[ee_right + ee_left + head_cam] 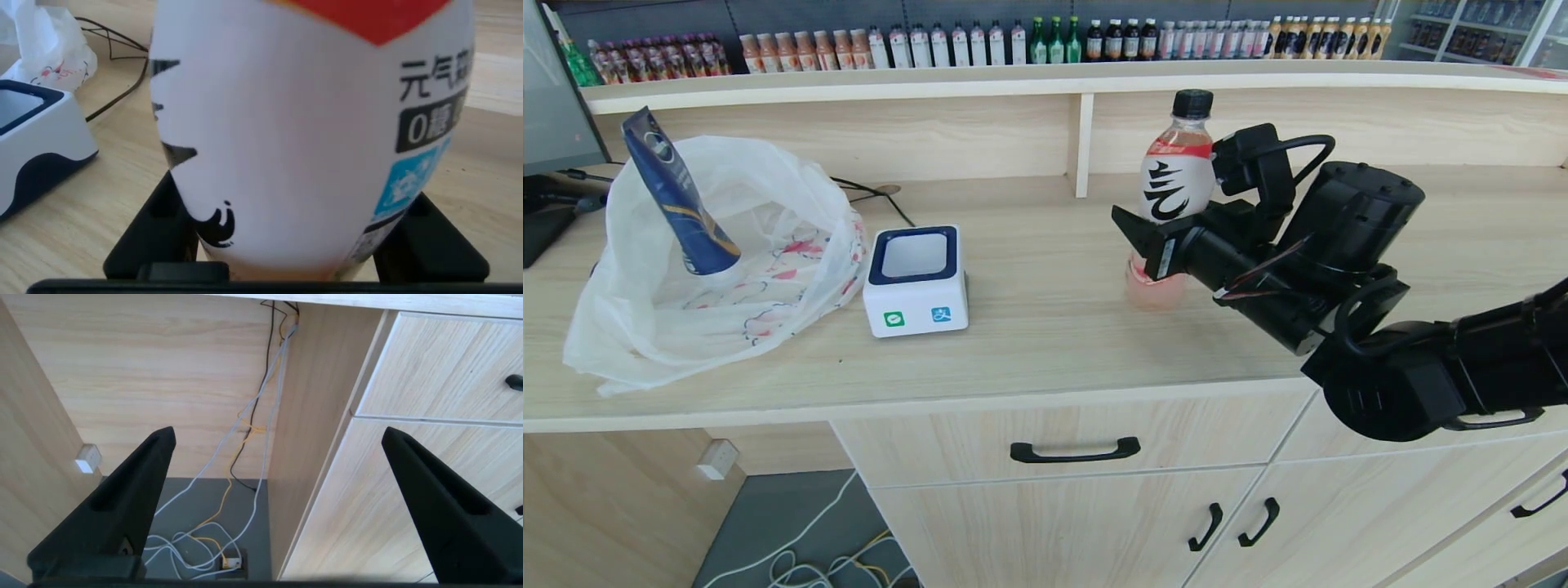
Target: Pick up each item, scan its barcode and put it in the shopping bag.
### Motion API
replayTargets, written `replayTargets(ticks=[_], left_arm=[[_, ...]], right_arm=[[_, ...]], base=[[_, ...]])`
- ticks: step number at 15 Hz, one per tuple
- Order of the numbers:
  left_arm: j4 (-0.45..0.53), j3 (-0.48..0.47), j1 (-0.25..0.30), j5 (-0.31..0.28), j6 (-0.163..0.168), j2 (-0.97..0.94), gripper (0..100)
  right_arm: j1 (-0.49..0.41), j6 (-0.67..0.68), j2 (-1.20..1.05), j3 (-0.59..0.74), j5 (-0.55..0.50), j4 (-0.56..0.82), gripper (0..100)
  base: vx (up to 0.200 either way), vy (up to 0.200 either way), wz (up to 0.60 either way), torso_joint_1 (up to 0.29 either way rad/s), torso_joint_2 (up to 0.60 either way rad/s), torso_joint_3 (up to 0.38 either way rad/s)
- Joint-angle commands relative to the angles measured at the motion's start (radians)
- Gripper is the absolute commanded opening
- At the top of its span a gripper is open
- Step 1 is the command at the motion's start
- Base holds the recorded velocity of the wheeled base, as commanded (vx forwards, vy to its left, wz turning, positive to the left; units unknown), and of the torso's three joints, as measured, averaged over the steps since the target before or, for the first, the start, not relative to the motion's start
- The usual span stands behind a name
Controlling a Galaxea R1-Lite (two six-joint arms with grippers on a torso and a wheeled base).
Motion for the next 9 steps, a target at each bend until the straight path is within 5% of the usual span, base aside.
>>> replayTargets(ticks=[1, 9], left_arm=[[0.000, 0.000, 0.000, 0.000, 0.000, 0.000, 100], [0.000, 0.000, -0.002, 0.000, 0.000, 0.000, 100]], right_arm=[[0.002, 0.000, -0.005, 0.000, 0.000, 0.002, 0], [0.018, 0.000, -0.016, -0.003, 0.000, 0.002, 0]], base=[[0.000, 0.000, 0.00, 0.000, 0.00, 0.000], [0.000, 0.000, 0.00, 0.000, 0.00, 0.000]])
